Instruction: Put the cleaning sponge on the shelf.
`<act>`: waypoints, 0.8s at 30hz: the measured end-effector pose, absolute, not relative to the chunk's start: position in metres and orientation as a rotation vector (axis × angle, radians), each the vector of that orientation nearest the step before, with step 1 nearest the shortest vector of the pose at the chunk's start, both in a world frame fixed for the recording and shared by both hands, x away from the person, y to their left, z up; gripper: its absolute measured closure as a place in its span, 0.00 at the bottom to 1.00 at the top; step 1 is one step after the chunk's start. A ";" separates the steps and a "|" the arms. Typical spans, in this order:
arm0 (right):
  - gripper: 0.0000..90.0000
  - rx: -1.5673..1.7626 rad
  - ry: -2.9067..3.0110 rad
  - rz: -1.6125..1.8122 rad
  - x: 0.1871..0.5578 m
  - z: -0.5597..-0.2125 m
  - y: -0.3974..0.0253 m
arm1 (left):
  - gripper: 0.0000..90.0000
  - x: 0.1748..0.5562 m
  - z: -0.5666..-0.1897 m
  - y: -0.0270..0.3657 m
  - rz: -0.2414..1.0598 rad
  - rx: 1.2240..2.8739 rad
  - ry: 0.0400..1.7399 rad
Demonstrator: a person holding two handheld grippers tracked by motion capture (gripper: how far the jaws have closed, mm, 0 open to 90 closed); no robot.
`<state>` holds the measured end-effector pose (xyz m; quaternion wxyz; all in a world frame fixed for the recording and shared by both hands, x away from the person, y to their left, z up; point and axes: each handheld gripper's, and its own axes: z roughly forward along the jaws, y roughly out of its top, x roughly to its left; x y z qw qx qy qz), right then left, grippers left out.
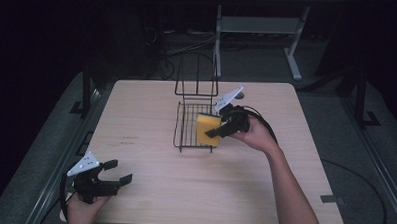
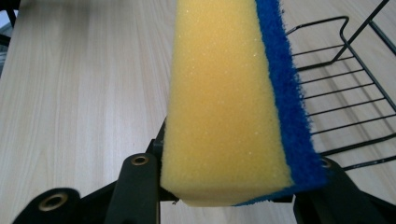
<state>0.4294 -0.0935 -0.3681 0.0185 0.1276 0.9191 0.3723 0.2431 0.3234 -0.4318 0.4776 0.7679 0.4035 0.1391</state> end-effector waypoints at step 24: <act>0.62 0.469 2.839 1.255 0.467 -0.362 -0.077 | 0.16 0.243 -0.432 0.324 0.332 1.866 0.985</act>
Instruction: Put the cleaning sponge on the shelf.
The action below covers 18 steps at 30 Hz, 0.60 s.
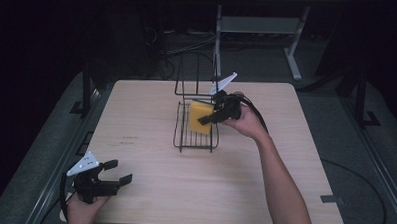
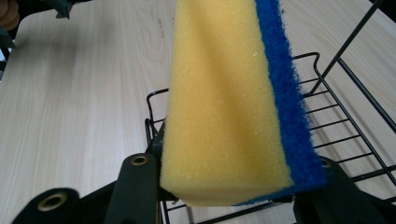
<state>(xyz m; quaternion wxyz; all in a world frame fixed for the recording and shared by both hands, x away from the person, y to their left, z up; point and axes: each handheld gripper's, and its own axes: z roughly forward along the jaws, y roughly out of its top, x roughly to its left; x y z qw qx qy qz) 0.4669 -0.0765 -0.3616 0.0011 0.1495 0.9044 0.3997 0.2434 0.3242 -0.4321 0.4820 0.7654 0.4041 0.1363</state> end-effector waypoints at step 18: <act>0.62 0.506 2.885 1.201 0.475 -0.392 -0.065 | 0.16 0.243 -0.432 0.325 0.331 1.872 0.981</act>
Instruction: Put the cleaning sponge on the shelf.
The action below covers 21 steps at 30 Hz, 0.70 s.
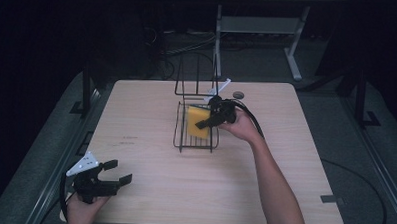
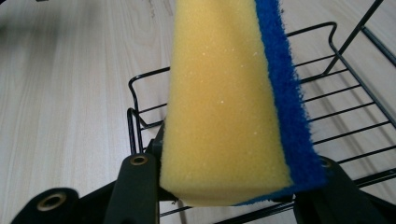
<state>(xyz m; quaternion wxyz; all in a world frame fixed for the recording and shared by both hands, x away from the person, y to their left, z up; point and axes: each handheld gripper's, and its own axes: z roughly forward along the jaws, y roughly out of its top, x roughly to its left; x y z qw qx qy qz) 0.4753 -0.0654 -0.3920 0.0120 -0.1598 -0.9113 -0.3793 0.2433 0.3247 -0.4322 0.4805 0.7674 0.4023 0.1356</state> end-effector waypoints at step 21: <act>0.51 -0.523 -2.857 -1.183 0.472 -0.396 -0.071 | 0.16 0.243 -0.432 0.324 0.332 1.871 0.981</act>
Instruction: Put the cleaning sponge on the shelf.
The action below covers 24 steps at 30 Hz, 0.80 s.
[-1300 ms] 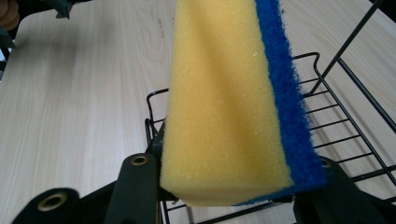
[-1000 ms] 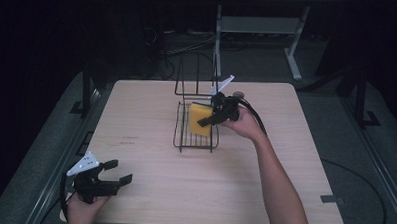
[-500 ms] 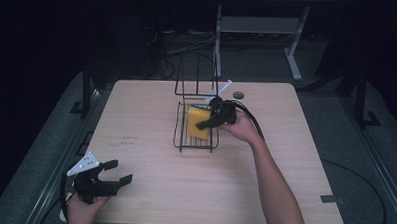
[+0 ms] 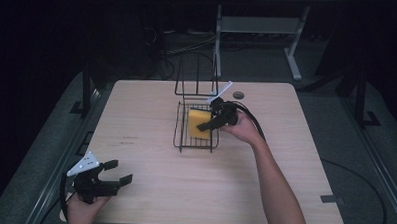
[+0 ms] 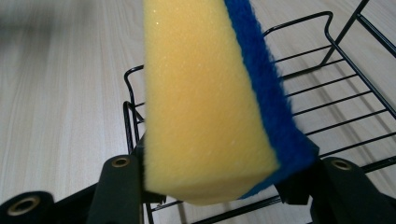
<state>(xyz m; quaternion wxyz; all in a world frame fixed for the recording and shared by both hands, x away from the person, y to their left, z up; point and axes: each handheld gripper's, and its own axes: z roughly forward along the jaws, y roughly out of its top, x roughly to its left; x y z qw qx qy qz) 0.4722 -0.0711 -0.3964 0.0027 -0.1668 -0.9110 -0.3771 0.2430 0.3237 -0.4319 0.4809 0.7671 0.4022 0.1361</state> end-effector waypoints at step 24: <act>0.28 -0.541 -2.843 -1.176 0.464 -0.391 -0.082 | 0.16 0.243 -0.432 0.323 0.333 1.868 0.980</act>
